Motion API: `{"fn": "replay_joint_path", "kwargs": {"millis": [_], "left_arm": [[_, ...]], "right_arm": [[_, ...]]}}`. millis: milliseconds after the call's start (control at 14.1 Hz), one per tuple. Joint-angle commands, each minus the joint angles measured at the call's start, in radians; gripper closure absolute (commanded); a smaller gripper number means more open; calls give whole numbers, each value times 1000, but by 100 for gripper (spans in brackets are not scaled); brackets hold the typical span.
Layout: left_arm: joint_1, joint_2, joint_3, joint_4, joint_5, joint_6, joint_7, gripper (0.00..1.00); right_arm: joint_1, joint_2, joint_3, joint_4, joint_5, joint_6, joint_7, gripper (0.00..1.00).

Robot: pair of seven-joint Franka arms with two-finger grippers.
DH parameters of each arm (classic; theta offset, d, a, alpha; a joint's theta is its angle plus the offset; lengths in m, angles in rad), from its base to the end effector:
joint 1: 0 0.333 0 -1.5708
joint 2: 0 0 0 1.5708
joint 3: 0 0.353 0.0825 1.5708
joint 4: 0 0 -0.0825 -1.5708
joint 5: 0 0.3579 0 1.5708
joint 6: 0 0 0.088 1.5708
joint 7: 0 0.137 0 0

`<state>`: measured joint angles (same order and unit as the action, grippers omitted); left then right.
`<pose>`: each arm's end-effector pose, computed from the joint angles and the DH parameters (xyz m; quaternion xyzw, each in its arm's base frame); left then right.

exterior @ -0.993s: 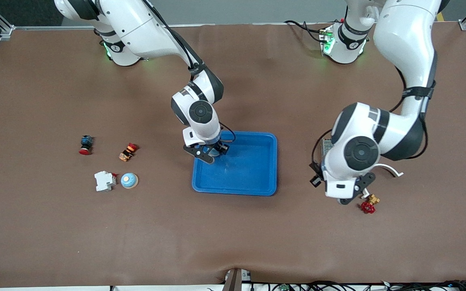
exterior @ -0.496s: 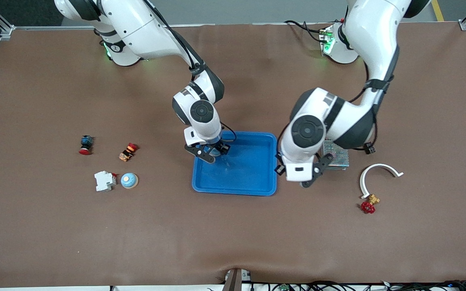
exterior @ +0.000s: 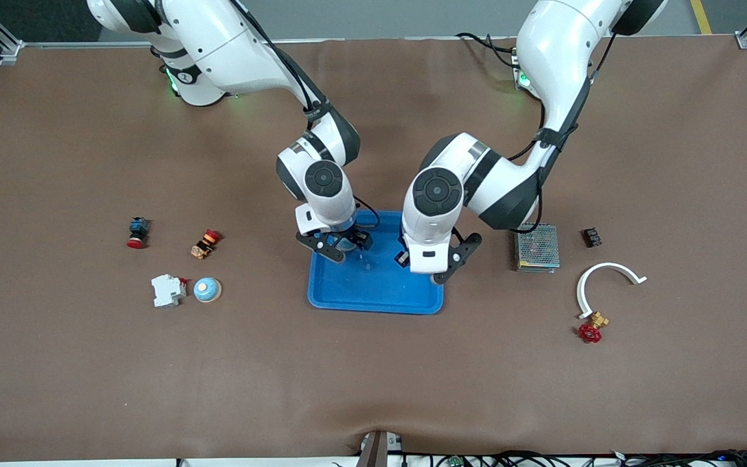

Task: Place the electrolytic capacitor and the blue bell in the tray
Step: 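Carry the capacitor with the left gripper into the tray beside the bell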

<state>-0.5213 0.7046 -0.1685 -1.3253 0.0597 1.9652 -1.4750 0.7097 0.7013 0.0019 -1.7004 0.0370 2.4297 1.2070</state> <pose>0.5824 -0.4368 0.3262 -0.9209 -0.3878 0.0374 0.0113 0.5182 0.4478 0.2063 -0.9658 0.2587 0.0025 0.0189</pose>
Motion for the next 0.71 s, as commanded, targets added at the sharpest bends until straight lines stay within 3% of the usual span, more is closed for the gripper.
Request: {"fn": "replay_joint_path", "kwargs": {"millis": [0,355,638], "left_arm": [[-19,21,7,-9,-26,27,-11,90],[-37,38,9,-63,-20,102,-14,90],[-36,30,12,-170,-8,207,-11,90]], "right_arm": [[-4,-19,-7,25,-17,-59,8,0],[-73,-72,-22,50,-43,-204,-232,0],[-157,-121,-22,44,-43,-247,-363,0]]}}
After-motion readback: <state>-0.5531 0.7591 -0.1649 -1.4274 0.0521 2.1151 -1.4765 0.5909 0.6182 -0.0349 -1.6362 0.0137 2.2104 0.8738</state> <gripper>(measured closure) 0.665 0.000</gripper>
